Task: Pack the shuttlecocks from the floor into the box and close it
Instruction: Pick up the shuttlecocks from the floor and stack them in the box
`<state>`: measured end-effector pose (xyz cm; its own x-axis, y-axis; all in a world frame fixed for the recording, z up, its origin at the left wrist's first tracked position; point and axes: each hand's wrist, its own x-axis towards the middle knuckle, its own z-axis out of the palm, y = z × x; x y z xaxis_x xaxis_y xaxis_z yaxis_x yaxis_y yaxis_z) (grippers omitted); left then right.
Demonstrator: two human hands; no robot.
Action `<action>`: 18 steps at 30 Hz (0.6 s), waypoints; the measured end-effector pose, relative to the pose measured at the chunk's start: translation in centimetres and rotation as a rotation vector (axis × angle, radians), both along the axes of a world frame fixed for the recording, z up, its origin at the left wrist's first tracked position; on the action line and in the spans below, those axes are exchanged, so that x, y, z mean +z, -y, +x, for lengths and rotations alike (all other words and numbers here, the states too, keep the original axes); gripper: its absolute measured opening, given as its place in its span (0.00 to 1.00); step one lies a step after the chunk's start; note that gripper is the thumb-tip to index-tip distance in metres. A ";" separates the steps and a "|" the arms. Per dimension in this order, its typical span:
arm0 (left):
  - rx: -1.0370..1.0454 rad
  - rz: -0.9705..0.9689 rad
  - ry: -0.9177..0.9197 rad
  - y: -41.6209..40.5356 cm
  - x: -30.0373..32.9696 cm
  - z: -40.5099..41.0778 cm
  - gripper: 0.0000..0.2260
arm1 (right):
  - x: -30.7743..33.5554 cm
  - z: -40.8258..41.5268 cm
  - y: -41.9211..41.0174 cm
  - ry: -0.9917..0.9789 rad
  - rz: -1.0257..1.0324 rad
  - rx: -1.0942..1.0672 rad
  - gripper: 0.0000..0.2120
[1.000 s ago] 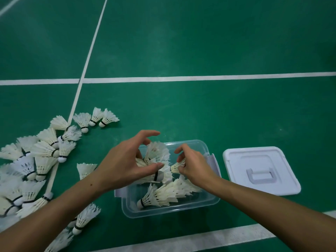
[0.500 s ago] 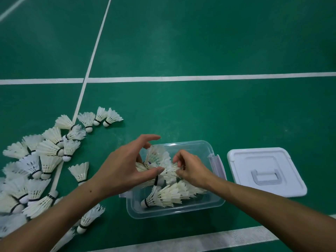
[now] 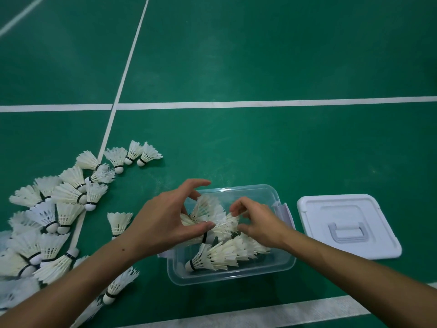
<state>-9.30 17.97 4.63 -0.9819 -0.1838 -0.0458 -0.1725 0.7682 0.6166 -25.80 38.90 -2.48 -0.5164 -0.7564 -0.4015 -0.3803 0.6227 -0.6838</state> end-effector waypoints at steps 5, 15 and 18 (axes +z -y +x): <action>0.005 0.011 -0.003 -0.2 -0.1 -0.9 0.37 | 6.5 1.0 -2.2 -0.101 -0.289 -0.016 0.20; -0.077 0.134 -0.005 -1.1 -1.3 -5.1 0.33 | 6.5 1.3 -2.4 -0.365 -0.415 0.046 0.15; -0.070 0.140 0.012 -1.1 -2.1 -5.4 0.31 | 5.3 0.4 -3.8 -0.365 -0.419 -0.061 0.14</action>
